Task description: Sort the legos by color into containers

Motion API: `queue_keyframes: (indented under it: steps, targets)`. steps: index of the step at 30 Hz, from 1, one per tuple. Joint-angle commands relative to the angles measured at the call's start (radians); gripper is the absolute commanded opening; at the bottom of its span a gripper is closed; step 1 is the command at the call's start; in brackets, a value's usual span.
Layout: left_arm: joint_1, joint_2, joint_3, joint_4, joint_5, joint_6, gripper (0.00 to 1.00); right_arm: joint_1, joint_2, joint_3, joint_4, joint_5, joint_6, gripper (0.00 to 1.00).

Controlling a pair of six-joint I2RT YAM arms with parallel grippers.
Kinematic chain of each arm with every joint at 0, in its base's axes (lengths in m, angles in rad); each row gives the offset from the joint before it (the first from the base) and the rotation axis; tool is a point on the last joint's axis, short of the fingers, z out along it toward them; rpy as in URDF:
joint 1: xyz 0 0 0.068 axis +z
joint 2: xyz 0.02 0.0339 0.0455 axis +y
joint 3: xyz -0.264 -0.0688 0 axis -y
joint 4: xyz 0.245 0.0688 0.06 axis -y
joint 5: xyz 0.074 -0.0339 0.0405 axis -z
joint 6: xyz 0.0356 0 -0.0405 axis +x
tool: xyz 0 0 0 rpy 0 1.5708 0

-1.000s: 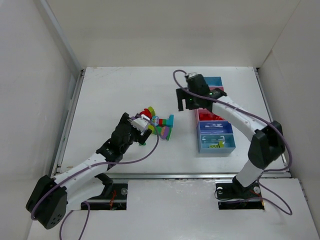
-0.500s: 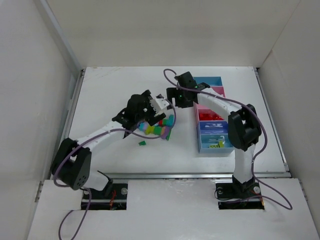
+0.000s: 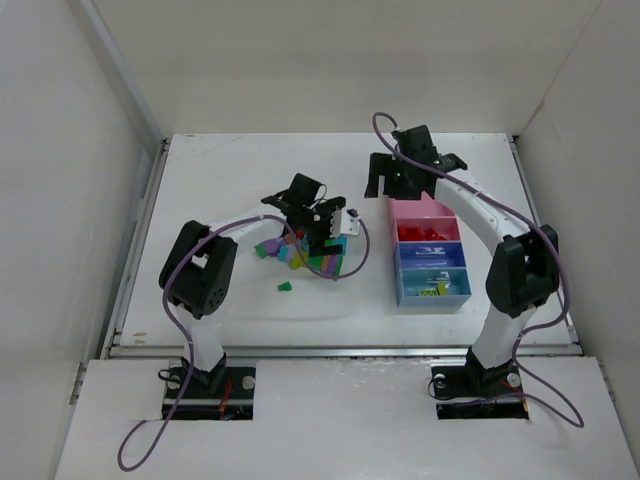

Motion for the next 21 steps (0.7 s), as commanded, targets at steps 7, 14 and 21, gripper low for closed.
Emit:
queue_keyframes:
  steps: [7, 14, 21]
  targets:
    - [0.026, 0.115, 0.214, -0.402, 0.090, 0.197, 0.82, -0.027, -0.103, -0.086, 0.008, 0.021, -0.063, 0.91]
    - [0.026, 0.292, 0.445, -0.572, 0.073, 0.118, 0.53, -0.056, -0.123, -0.086, -0.002, 0.018, -0.103, 0.91]
    - [0.026, 0.252, 0.367, -0.530, -0.046, 0.139, 0.51, -0.076, -0.132, -0.104, -0.002, 0.027, -0.121, 0.91]
